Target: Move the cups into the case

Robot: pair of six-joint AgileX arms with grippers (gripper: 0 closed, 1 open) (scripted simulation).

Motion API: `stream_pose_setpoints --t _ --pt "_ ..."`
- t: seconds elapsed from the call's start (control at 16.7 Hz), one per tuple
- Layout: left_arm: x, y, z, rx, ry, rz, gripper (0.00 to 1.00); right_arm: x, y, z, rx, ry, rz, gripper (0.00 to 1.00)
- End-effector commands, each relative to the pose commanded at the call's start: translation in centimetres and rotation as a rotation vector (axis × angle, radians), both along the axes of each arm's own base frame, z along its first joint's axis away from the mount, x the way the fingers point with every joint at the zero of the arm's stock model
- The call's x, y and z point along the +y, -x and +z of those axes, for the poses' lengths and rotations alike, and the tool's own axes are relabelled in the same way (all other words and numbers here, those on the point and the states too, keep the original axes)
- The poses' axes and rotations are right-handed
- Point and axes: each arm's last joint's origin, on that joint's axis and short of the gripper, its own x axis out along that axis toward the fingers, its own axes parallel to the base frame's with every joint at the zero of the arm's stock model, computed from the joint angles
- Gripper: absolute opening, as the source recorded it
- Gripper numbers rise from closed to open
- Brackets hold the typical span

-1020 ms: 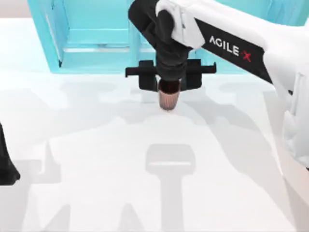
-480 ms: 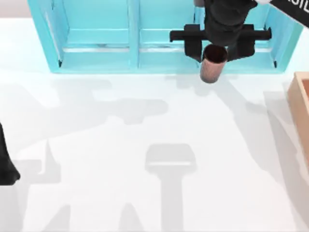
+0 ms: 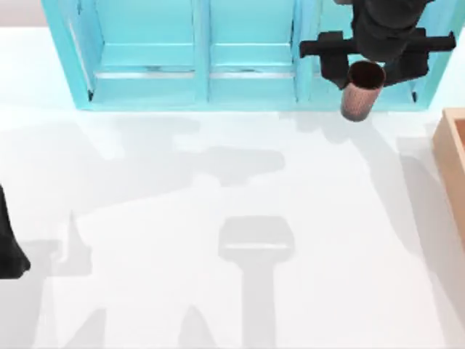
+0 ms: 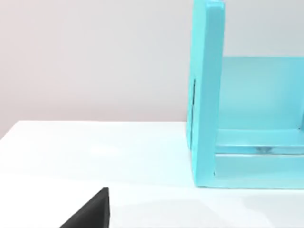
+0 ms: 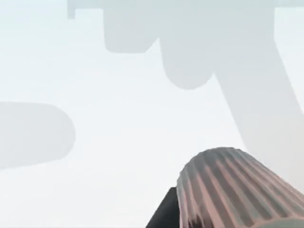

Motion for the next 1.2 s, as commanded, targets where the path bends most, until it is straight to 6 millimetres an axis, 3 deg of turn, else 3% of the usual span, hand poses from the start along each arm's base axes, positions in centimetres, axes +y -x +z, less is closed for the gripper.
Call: stream_pose_setpoints --t 0.18,0.3,0.48,0.6,0.78,1.2 --pt "0.0 0.0 0.0 0.000 0.000 0.000 1.00 -7.4 0.7 1.3 0.036 0.023 0.006 0.00" --pt "0.0 0.0 0.0 0.000 0.000 0.000 1.00 -13.2 2.3 2.1 0.059 0.030 0.002 0.00" --pt "0.0 0.0 0.0 0.000 0.000 0.000 1.00 -20.7 6.3 2.9 0.087 0.027 -0.010 0.00" --pt "0.0 0.0 0.0 0.000 0.000 0.000 1.00 -23.9 9.1 3.2 0.096 0.020 -0.013 0.00" --pt "0.0 0.0 0.0 0.000 0.000 0.000 1.00 -26.0 11.8 3.3 0.098 0.011 -0.012 0.00" --pt "0.0 0.0 0.0 0.000 0.000 0.000 1.00 -26.1 11.8 2.9 0.096 0.013 -0.011 0.00"
